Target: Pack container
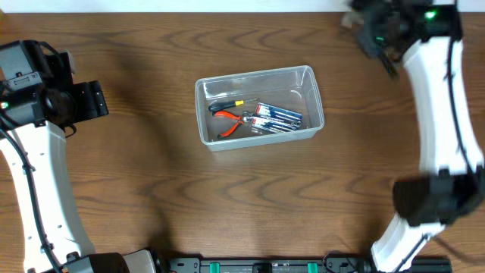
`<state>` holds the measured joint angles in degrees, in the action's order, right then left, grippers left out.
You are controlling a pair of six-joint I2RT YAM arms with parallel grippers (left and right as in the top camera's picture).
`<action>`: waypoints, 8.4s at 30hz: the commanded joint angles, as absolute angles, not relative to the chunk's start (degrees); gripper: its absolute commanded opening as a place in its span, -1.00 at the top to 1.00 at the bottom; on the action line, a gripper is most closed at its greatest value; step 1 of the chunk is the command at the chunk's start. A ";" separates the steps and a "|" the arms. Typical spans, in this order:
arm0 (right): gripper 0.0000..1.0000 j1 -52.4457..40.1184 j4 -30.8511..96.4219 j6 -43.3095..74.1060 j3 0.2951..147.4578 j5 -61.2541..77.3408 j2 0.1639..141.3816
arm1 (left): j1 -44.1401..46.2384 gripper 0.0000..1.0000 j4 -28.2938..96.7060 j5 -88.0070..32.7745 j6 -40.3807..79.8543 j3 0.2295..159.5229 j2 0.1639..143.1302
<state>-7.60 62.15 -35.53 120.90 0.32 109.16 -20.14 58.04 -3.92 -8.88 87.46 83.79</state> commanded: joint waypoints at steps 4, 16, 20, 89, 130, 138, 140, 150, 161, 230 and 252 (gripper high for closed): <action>0.97 -22.46 65.45 -55.61 119.17 2.07 110.00 | -20.16 -0.67 58.04 -4.12 -9.37 87.55 83.59; 0.97 -28.21 64.66 -61.78 118.30 6.52 127.09 | -20.16 -0.67 58.65 -4.12 -9.37 87.55 83.59; 0.97 -28.29 63.81 -61.34 118.30 6.76 131.52 | -20.16 -0.67 58.65 -4.12 -9.34 87.55 83.59; -0.98 9.23 59.05 -9.61 65.91 3.25 50.74 | 4.36 -0.96 43.79 3.31 -14.92 45.95 24.03; -0.98 -0.73 56.75 -12.84 43.72 3.01 24.29 | 4.32 -0.96 47.81 9.93 2.46 42.15 17.06; -0.99 -2.33 47.86 -11.22 30.22 8.03 1.52 | 4.32 -0.96 47.81 9.93 2.46 42.15 17.06; -0.98 -2.42 38.22 -11.18 23.66 10.28 0.38 | 4.32 -0.96 47.81 9.93 2.46 42.15 17.06; -0.99 -3.42 -3.36 -10.79 0.30 6.24 0.75 | 4.32 -0.96 47.92 9.93 2.46 42.15 17.06; -0.99 -2.98 4.21 -6.24 0.34 1.10 0.30 | 4.32 -0.96 47.92 9.93 2.46 42.15 17.06; -0.98 -2.98 4.19 -6.24 0.34 1.08 0.32 | 5.13 -0.96 3.18 -10.52 -5.30 0.23 0.12; -0.99 -2.98 4.19 -6.24 0.34 1.10 0.32 | 5.13 -0.96 3.14 -10.52 -5.10 0.23 0.23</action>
<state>-2.92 3.88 -7.42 0.43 1.48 0.84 4.95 1.02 -8.64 -5.80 1.08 0.58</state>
